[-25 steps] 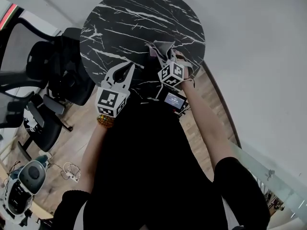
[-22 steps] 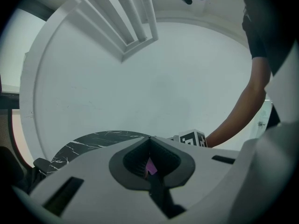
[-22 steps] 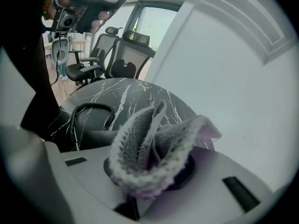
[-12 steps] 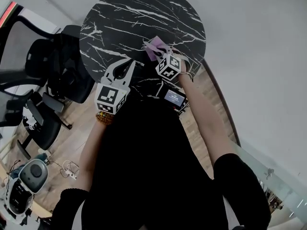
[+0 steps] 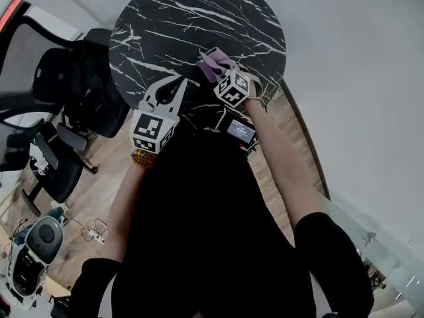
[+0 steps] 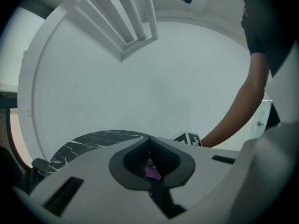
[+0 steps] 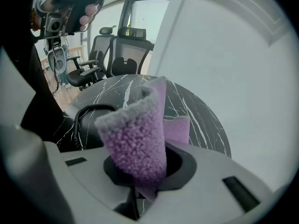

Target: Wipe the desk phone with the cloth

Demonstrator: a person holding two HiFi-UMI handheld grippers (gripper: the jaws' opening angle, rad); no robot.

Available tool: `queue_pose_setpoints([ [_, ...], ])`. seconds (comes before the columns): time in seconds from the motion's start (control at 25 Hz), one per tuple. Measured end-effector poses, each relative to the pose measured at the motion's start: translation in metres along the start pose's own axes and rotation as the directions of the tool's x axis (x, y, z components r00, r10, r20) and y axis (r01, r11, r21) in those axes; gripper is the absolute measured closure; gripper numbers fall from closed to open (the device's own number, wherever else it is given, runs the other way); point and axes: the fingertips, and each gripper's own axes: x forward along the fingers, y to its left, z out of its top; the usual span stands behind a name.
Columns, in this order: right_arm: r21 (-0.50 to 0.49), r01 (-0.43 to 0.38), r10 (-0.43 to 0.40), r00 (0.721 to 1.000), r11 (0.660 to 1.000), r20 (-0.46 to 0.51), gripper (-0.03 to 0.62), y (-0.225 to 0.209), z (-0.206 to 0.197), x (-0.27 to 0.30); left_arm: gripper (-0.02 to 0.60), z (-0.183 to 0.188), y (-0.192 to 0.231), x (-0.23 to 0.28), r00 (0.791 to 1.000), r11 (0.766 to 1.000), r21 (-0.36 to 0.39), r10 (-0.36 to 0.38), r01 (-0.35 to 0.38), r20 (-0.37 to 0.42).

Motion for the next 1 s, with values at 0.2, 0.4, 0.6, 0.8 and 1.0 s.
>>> queue_pose_setpoints([
  [0.2,0.001,-0.004,0.004,1.0,1.0,-0.001,0.53,0.002,-0.001,0.0,0.569,0.0,-0.001,0.002,1.0,1.0,0.001,-0.007,0.007,-0.002],
  [0.4,0.018,-0.018,0.018,1.0,1.0,-0.007,0.53,0.007,-0.001,0.0,0.569,0.0,0.0,0.002,1.0,1.0,0.006,-0.006,0.006,0.001],
  [0.6,0.015,-0.038,0.039,0.999,0.999,-0.01,0.53,0.016,-0.002,0.0,0.569,0.001,-0.002,0.003,1.0,1.0,0.005,-0.011,0.011,0.001],
  [0.8,-0.001,-0.056,0.056,0.998,0.998,-0.021,0.53,0.022,-0.002,0.001,0.569,0.0,0.001,0.003,1.0,1.0,0.006,-0.013,0.013,-0.001],
  [1.0,-0.015,-0.063,0.062,0.998,0.998,-0.032,0.53,0.028,-0.003,0.002,0.569,-0.001,0.001,0.003,1.0,1.0,0.005,-0.013,0.013,-0.003],
])
